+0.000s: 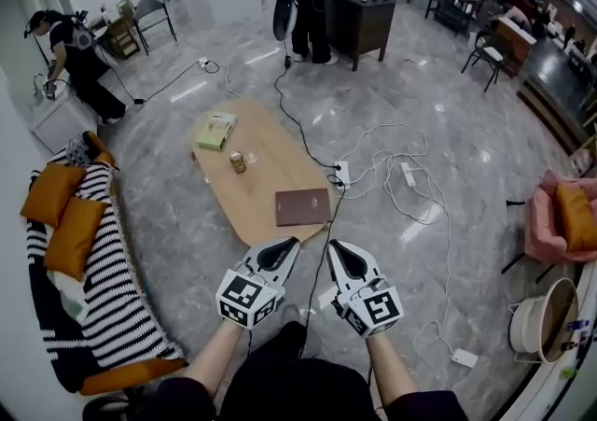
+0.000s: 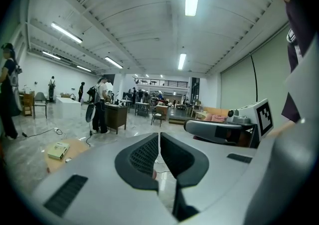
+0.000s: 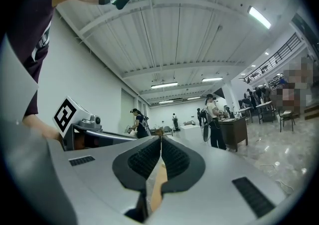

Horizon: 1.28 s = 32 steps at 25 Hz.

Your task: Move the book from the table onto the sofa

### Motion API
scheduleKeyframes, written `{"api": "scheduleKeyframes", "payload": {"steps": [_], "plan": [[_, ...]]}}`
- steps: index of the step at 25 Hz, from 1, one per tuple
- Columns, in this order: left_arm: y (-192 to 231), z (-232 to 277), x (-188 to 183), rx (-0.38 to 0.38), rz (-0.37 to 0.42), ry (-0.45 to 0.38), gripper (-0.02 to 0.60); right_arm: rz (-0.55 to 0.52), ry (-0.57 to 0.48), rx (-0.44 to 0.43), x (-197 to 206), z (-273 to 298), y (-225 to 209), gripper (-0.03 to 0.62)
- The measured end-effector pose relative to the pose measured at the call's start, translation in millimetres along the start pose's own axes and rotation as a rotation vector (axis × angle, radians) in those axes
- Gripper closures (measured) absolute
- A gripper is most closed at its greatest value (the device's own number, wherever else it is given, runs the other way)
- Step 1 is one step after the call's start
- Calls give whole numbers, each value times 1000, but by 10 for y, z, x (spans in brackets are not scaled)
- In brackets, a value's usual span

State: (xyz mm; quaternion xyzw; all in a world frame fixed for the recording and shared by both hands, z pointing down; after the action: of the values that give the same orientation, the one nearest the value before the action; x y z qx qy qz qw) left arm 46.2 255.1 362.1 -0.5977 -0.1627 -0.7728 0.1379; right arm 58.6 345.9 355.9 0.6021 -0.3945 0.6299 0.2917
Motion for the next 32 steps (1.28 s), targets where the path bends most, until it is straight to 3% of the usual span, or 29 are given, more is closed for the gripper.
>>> {"api": "scheduleKeyframes", "payload": {"steps": [8, 21, 32], "plan": [[549, 296, 13, 48, -33, 29, 557, 7, 29, 42, 64, 570, -200, 570], [1094, 703, 191, 88, -72, 77, 557, 21, 87, 78, 311, 1122, -565, 571], [1530, 1458, 247, 24, -121, 104, 557, 49, 118, 36, 476, 1591, -1408, 571]]}}
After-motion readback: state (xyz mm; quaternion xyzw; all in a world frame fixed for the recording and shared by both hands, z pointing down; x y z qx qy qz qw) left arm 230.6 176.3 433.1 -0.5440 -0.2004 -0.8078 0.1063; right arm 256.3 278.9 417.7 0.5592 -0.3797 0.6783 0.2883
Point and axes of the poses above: the fingertips, and each gripper's own axes: z forward along the fingers, y to its left, x out of its underside, the point moved 2 cm from there along -z, backward along the fingers, and after that the axes turned 5 degrees about -x, right-handed, at the moved point
